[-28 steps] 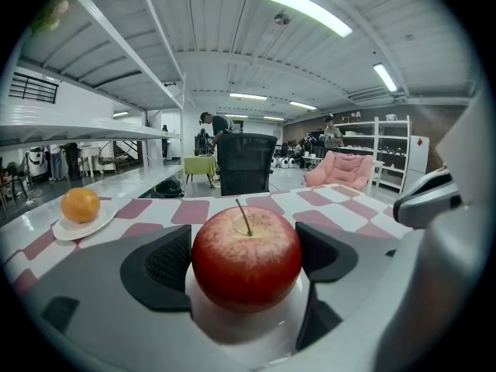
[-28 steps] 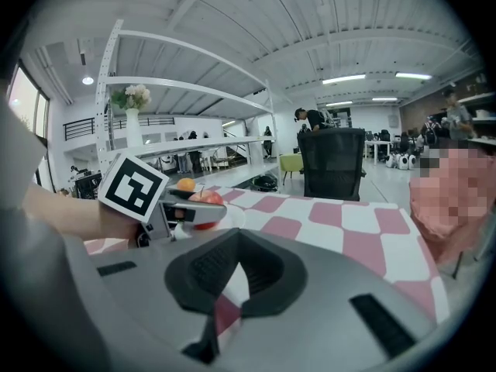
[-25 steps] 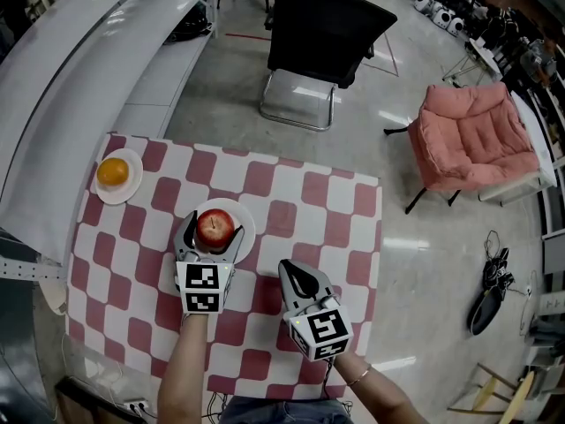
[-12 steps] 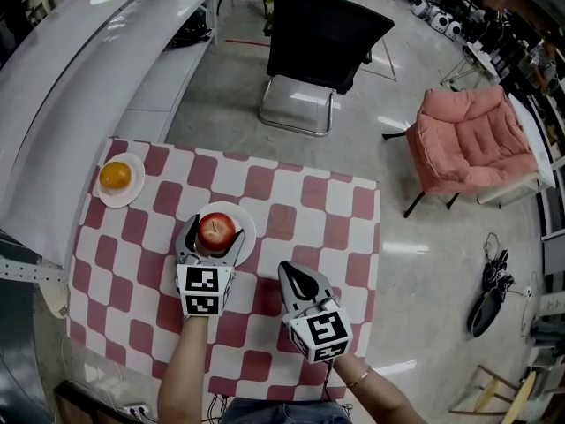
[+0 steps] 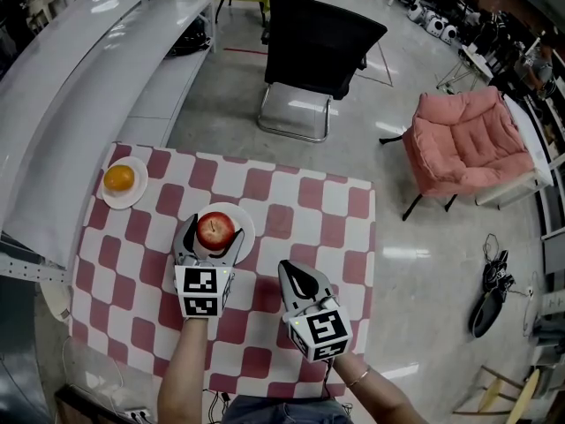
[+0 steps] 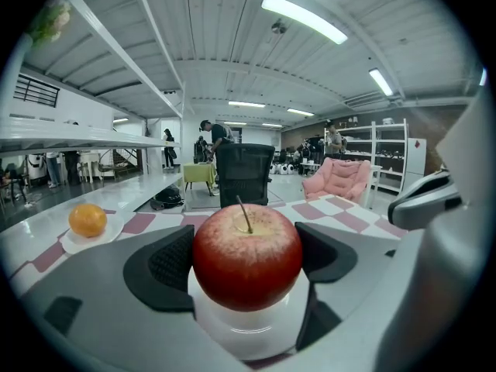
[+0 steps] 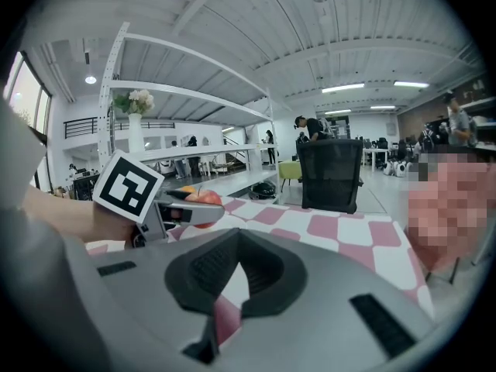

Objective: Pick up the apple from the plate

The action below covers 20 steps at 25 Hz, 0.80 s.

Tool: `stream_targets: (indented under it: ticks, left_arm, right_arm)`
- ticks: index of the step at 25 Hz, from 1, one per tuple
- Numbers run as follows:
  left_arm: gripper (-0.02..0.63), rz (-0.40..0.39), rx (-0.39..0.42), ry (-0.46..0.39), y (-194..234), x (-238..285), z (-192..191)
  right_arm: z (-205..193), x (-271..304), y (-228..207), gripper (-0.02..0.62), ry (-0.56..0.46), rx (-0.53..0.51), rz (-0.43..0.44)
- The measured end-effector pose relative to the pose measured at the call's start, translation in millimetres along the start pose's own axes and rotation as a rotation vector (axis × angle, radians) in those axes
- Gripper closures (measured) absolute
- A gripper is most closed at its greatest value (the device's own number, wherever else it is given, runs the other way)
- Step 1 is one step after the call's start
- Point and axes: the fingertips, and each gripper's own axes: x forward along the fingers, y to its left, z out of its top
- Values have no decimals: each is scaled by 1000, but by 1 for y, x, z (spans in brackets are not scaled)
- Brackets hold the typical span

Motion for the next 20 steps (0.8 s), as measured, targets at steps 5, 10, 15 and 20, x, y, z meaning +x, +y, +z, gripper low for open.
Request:
stream_targets:
  ticks: [5,10,15,20]
  left_arm:
    - [202,11,-3,-31,-3,-17,16]
    - [202,18,7,-49,-8,-33,27]
    - [202,21,20,-67,-13,-51,38]
    - [202,30,32,-84,-18,-71,46]
  right_arm:
    - [9,-11,5,586,-21,-10,2]
    - [18,-23,12,586,-49,-20,4]
    - [27,-36,16,586,-74,-28,-1]
    - [35,-50,21,586,-98,-29,-5]
